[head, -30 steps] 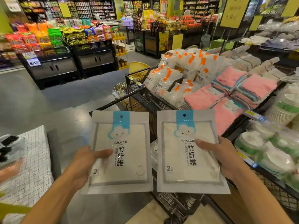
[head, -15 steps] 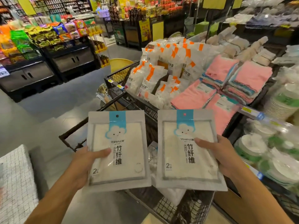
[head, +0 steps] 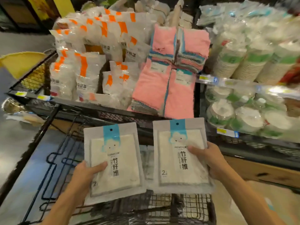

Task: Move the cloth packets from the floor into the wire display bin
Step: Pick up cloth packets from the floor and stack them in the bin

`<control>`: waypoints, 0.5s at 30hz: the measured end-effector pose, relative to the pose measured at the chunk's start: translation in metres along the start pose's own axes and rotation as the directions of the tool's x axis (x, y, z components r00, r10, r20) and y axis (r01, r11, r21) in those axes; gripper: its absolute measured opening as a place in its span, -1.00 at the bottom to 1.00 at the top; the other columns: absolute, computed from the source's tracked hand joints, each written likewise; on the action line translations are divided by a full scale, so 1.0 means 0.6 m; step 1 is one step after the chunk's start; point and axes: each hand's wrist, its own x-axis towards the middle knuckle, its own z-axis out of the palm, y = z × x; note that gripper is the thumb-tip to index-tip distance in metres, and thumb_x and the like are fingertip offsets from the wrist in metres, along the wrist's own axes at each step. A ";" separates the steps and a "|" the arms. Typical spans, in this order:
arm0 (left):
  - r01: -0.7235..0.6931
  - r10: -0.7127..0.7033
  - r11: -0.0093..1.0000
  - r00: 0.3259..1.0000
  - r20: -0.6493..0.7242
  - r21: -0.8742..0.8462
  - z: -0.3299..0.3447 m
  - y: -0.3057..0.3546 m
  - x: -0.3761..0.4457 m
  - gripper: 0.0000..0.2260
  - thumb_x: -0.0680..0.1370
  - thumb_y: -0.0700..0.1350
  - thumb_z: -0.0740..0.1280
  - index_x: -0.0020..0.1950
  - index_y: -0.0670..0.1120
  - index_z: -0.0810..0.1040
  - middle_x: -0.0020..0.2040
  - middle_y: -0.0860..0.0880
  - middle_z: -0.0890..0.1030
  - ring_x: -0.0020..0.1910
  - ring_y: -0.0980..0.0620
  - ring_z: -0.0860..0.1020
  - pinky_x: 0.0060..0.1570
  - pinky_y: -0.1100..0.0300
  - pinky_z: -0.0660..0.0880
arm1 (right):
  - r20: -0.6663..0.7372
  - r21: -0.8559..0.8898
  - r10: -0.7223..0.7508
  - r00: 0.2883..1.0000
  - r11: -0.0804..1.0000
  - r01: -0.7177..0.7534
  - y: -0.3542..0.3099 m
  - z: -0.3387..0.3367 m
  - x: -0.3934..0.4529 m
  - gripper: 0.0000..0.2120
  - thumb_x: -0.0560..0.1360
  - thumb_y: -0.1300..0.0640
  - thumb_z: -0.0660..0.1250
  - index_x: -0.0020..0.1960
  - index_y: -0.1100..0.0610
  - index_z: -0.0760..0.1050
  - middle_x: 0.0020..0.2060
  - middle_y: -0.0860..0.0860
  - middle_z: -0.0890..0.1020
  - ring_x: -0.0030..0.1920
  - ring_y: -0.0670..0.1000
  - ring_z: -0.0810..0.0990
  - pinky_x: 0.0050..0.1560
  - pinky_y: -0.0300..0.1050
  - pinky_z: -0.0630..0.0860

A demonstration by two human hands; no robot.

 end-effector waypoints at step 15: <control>0.190 -0.233 0.950 0.960 0.156 0.250 0.005 -0.186 0.346 -0.70 0.44 -0.30 0.52 0.14 -0.13 0.63 -0.04 -0.09 0.76 -0.09 -0.10 0.74 -0.15 0.00 0.66 | -0.267 -0.089 0.166 0.949 0.977 -0.196 0.253 0.094 0.183 -0.74 0.48 0.23 0.52 0.13 0.14 0.56 -0.15 0.08 0.78 -0.17 0.11 0.78 -0.25 0.07 0.73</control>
